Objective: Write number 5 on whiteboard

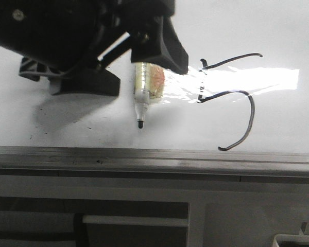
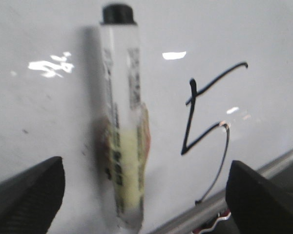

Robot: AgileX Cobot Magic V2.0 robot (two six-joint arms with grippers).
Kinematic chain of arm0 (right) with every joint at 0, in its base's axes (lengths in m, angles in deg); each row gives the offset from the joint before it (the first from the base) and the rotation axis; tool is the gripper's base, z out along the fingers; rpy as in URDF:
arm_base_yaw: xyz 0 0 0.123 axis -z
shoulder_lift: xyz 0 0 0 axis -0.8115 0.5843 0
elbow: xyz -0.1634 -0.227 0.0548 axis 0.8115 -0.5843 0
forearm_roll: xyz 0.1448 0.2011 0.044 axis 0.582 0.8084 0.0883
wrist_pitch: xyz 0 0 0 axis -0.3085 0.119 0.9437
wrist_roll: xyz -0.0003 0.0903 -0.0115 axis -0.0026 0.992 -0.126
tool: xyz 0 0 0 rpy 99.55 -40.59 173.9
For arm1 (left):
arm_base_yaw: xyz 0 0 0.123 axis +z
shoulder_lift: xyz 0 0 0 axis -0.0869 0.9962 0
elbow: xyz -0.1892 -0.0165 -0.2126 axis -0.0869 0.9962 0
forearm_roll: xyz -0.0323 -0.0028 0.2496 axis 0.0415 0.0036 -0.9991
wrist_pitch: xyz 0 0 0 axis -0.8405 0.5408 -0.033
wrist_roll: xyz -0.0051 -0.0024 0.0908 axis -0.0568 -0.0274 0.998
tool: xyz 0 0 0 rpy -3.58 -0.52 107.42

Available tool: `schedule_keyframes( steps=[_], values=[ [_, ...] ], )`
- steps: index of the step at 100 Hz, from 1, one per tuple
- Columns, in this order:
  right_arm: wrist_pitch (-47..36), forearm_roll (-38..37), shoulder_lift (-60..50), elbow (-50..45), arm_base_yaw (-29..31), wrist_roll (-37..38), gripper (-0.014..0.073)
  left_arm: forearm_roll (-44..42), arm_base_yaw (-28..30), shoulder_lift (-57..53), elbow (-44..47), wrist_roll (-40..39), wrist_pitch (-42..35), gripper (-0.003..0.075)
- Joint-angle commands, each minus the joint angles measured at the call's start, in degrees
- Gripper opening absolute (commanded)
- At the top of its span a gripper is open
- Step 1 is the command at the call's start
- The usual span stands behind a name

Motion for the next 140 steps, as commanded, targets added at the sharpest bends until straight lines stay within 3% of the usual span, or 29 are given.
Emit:
schedule_keyframes(
  steps=[1, 13, 31, 45, 64, 82, 140],
  values=[
    [-4.52, 0.42, -0.47, 1.84, 0.38, -0.16, -0.0062, 0.07, 0.92, -5.51, -1.57, 0.48, -4.85, 0.0644],
    [-2.13, -2.29, -2.36, 1.75, 0.38, -0.16, -0.0062, -6.07, 0.92, -14.43, -1.57, 2.60, -1.62, 0.0543],
    [2.83, -7.19, -7.89, -2.19, 3.10, 1.38, -0.0041, -19.78, 0.96, -30.89, 2.47, 3.58, 0.91, 0.0186],
    [2.83, -8.68, -14.91, -9.32, 9.18, 4.17, -0.0043, -28.38, 0.96, -43.17, 9.60, 3.58, 1.64, -0.0022],
    [2.83, -8.79, -25.48, -19.15, 16.76, 4.17, -0.0043, -29.54, 0.96, -55.98, 20.17, 3.58, 1.72, -0.0020],
    [2.83, -8.79, -31.50, -21.51, 17.40, 4.17, -0.0043, -29.29, 0.96, -62.73, 25.92, 3.58, 1.62, -0.0020],
    [2.83, -8.79, -31.76, -21.51, 17.40, 4.17, -0.0043, -29.29, 0.96, -63.49, 27.68, 3.58, 1.75, -0.0020]
  ],
)
